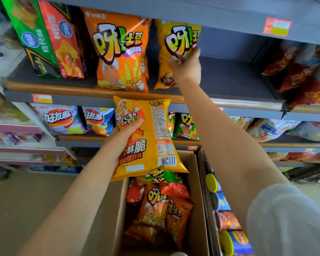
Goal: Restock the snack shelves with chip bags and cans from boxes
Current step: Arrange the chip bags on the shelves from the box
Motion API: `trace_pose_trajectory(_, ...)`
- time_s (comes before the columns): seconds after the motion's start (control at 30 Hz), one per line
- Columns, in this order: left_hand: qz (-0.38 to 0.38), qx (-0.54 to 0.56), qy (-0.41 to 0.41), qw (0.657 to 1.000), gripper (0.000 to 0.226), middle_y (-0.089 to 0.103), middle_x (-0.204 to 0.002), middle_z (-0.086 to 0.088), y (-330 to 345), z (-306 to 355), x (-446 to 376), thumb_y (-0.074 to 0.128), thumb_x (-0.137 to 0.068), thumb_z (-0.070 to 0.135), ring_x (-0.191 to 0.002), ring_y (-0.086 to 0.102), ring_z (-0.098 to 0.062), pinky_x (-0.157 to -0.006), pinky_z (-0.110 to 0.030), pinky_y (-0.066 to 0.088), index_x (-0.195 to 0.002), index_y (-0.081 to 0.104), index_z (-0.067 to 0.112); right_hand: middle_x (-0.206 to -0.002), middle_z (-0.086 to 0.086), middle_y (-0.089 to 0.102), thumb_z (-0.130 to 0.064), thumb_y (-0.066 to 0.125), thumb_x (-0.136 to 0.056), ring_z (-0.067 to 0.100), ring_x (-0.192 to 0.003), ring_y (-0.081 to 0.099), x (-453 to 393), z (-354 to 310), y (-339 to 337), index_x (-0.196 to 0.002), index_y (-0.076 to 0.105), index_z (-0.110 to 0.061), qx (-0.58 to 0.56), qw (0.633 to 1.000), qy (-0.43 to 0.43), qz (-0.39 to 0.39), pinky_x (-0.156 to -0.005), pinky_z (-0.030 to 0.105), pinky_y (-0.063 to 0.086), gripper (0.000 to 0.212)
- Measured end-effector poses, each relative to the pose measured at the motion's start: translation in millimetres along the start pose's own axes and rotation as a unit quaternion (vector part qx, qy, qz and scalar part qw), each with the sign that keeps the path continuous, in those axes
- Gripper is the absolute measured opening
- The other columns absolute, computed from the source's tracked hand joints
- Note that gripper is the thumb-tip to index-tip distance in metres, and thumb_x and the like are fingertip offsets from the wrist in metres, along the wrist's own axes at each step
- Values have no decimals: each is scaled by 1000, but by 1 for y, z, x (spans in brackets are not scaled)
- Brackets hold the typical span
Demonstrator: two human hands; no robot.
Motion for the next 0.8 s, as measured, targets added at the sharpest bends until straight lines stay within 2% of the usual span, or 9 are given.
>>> trace_pose_trajectory(0.07,-3,9,-7,1000,62,78,-99,-6,-2,-1,-3,80,-72,50,-84,76,-25,-64,-35,61,-126,64,25,-136,10,56,-48,65,-84,36,-125,51,-4,6,12,-142,34,-8,-9,1000,15,-5,-95,48,49,77)
trace_pose_trajectory(0.13,-4,11,-10,1000,67,78,-99,-7,-3,0,-4,81,-68,51,-84,76,-26,-66,-36,61,-127,63,25,-138,12,54,-46,65,-83,37,-125,51,-7,4,17,-140,35,-6,-18,1000,18,8,-96,50,49,76)
trace_pose_trajectory(0.2,-6,11,-15,1000,78,78,-100,-7,-5,-1,-7,84,-61,53,-86,76,-27,-71,-39,60,-130,61,25,-139,13,51,-39,64,-85,38,-124,49,-13,-1,19,-141,33,-4,-35,999,18,35,-97,49,47,73)
trace_pose_trajectory(0.27,-13,12,-16,1000,79,77,-102,-8,-5,-1,-10,84,-60,52,-88,76,-28,-76,-41,60,-131,60,25,-141,16,45,-31,61,-88,40,-126,46,-20,-7,21,-145,29,-2,-48,997,21,56,-100,46,43,71)
trace_pose_trajectory(0.37,-18,0,-26,1000,86,77,-104,-8,-10,-3,-15,88,-57,56,-91,75,-30,-84,-48,59,-132,58,27,-139,18,38,-26,59,-92,40,-126,44,-28,-13,30,-148,24,-2,-53,997,27,52,-100,44,41,70)
trace_pose_trajectory(0.53,-23,-7,-25,999,84,77,-105,-7,-11,-5,-17,87,-59,57,-93,75,-30,-89,-52,57,-133,57,29,-140,14,37,-32,58,-92,34,-130,40,-50,-1,19,-140,31,-5,5,995,61,81,-101,38,37,61)
trace_pose_trajectory(0.67,-38,-1,-25,999,84,76,-109,-6,-8,-9,-18,88,-61,56,-96,74,-30,-91,-52,56,-135,56,30,-142,11,36,-44,64,-91,31,-130,40,-64,13,4,-137,30,-5,33,987,103,118,-107,32,32,70)
trace_pose_trajectory(0.73,-47,-3,-22,999,83,76,-110,-6,-7,-11,-17,87,-62,56,-98,74,-31,-93,-52,56,-134,56,30,-140,12,37,-43,65,-91,31,-130,41,-63,13,8,-134,33,-4,5,986,108,126,-104,31,32,66)
trace_pose_trajectory(0.8,-47,-3,-23,999,84,76,-110,-6,-6,-12,-17,88,-60,56,-97,74,-30,-92,-52,56,-134,56,30,-137,15,40,-36,60,-94,34,-128,44,-59,7,22,-132,39,-5,-14,989,98,112,-100,32,33,53)
Point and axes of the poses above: each hand's wrist, its own x-axis away from the middle knuckle, its own y-axis out of the palm, z = x × y, the point moved 6 cm from there along -x, towards the middle knuckle
